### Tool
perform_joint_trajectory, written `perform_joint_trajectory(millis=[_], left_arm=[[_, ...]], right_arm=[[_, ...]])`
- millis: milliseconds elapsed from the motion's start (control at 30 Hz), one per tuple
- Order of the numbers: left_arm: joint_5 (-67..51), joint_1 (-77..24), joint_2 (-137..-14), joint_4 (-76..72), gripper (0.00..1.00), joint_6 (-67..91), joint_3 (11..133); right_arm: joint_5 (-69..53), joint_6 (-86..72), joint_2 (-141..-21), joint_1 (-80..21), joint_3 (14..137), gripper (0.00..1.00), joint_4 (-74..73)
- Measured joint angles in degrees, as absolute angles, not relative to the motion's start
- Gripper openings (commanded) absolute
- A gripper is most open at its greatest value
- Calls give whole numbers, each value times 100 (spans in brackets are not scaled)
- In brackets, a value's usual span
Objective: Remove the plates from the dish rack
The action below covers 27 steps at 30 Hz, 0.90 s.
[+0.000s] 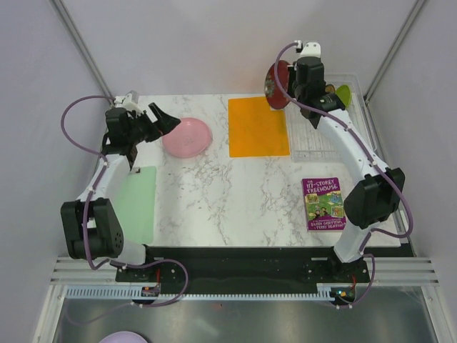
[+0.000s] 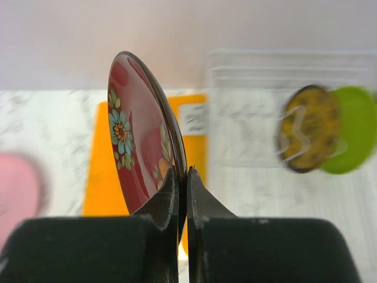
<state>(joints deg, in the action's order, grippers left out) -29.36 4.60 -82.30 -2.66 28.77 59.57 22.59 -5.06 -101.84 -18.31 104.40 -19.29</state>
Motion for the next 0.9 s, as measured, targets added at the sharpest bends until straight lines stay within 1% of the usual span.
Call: perform_joint_trajectory(millis=[167, 367, 600, 767, 833, 900], left_arm=[[-3380, 357, -8573, -917, 100, 3221, 5937], [-3677, 117, -8927, -1675, 97, 3575, 5719], [-3795, -285, -9408, -2331, 95, 3907, 5498], [-3820, -563, -9568, -2727, 89, 4104, 5478], [-3826, -624, -9607, -2858, 89, 4165, 5478], [-3830, -648, -9640, -2956, 82, 4222, 5478]], right_arm=[[753, -1562, -10182, -1944, 9668, 0, -1815], [-287, -2436, -10195, -2178, 8986, 0, -1402], [-1133, -3258, -10195, -2410, 8359, 0, -548], [-1487, -3671, -10195, -2467, 8055, 0, -62], [-1594, -3815, -10195, -2475, 7966, 0, 106], [-1737, -3988, -10195, -2482, 7854, 0, 325]])
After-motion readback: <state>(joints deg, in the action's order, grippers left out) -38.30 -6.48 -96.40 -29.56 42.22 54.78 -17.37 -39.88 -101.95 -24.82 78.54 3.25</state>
